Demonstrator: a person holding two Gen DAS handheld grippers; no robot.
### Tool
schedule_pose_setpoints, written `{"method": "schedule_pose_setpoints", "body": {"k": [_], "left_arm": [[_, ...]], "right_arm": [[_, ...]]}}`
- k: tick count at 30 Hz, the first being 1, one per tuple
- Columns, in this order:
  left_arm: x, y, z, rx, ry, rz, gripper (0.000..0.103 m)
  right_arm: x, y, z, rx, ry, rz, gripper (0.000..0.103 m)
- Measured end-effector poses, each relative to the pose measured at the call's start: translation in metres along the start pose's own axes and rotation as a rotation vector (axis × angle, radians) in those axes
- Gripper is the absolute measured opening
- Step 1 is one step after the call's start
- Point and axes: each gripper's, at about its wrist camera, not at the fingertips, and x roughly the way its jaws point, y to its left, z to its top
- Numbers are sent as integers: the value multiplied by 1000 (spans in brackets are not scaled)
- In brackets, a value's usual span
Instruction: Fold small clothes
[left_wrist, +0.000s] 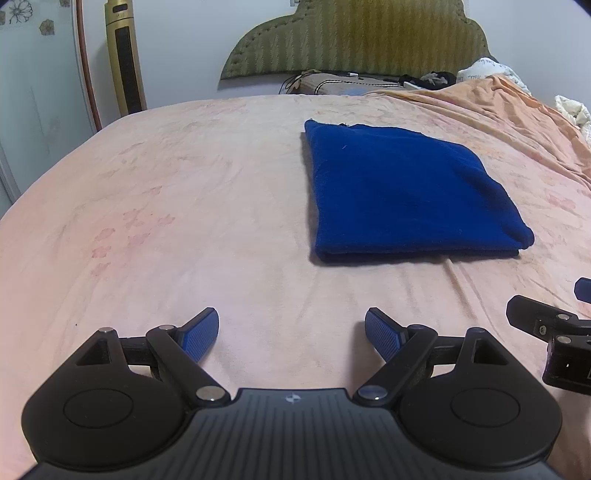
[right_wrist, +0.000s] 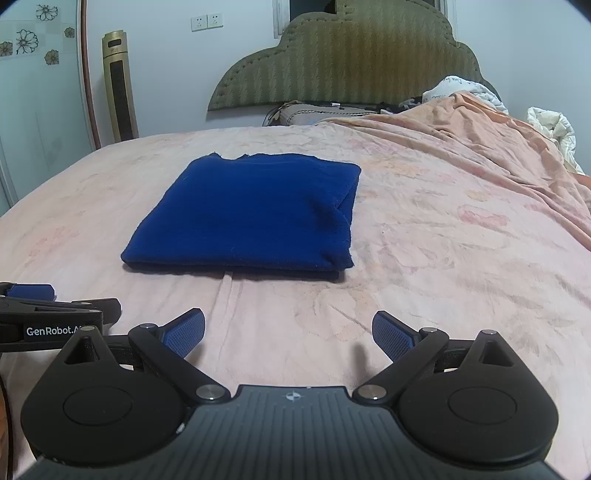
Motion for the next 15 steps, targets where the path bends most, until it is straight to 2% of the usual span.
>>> {"method": "schedule_pose_setpoints", "body": {"k": [9, 15], "left_arm": [[0, -2, -1, 15, -4, 9, 87], [0, -1, -2, 13, -4, 8, 87]], "right_arm": [[0, -2, 1, 21, 7, 45, 98], [0, -4, 1, 30, 9, 34, 99]]}}
